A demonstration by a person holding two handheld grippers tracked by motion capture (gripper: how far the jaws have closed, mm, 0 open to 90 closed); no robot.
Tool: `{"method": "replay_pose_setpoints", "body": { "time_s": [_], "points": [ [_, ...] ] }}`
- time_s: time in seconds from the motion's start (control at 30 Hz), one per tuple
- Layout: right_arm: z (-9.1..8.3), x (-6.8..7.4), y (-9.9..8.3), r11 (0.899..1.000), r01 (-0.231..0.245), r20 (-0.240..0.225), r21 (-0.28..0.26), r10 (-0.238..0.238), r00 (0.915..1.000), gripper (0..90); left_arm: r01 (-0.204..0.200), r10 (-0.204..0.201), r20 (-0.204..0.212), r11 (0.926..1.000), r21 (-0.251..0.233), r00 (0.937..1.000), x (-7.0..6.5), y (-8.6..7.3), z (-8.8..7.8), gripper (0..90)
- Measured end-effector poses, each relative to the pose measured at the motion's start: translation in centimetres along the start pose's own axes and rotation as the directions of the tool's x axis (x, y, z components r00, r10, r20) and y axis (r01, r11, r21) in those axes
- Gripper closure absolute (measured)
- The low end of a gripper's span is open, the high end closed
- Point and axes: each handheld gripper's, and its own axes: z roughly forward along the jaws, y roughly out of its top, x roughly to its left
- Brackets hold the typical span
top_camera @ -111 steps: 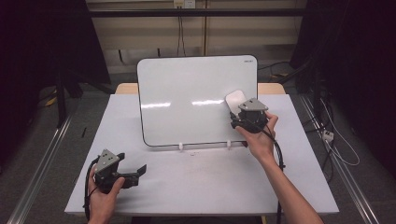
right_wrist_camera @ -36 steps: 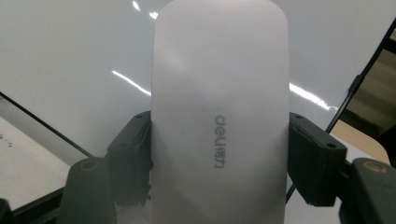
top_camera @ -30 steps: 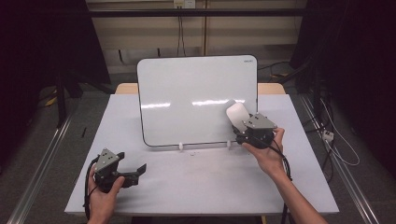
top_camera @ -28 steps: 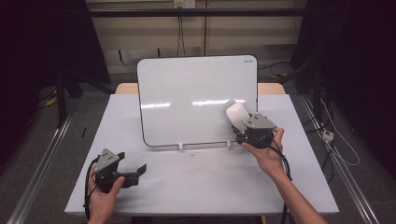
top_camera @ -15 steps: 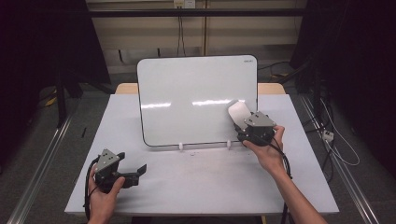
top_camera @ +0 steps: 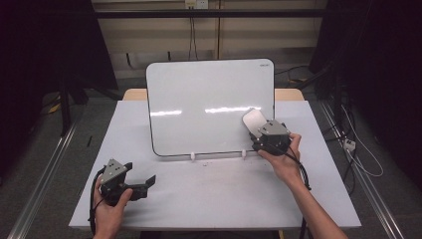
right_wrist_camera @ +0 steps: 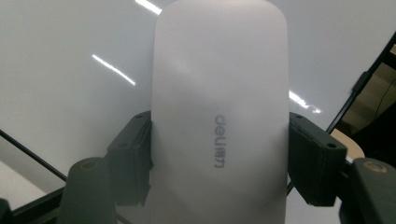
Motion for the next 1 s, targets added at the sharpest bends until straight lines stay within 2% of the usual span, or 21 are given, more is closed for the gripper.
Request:
{"method": "replay_pose_setpoints", "body": {
  "time_s": [0.37,0.4,0.63,0.8,1.0],
  "points": [
    [-0.03,0.04,0.0,1.0,0.004,0.001,0.008,-0.004,1.0,31.4,-0.004,0.004,-0.003,1.0,0.003,1.0,0.0,0.09,-0.07,4.7],
    [-0.02,0.01,-0.02,1.0,0.002,-0.001,0.006,-0.002,1.0,31.3,0.006,-0.006,-0.003,1.0,-0.003,1.0,-0.07,0.08,0.01,4.7],
    [0.0,-0.09,-0.1,1.0,-0.013,-0.01,0.005,0.013,0.9999,30.9,0.006,-0.006,-0.007,1.0,0.003,1.0,-0.1,0.18,0.19,4.7],
    [-0.01,-0.18,-0.1,1.0,-0.028,-0.018,0.006,0.028,0.9994,30.3,0.004,-0.004,-0.001,0.9999,0.011,1.0,-0.14,0.17,0.38,4.7],
    [-0.27,-0.56,-0.21,0.997,-0.078,-0.046,0.006,0.078,0.9959,26.3,0.006,-0.006,0.004,1.0,0.005,1.0,-0.09,0.11,0.27,4.7]
  ]
}}
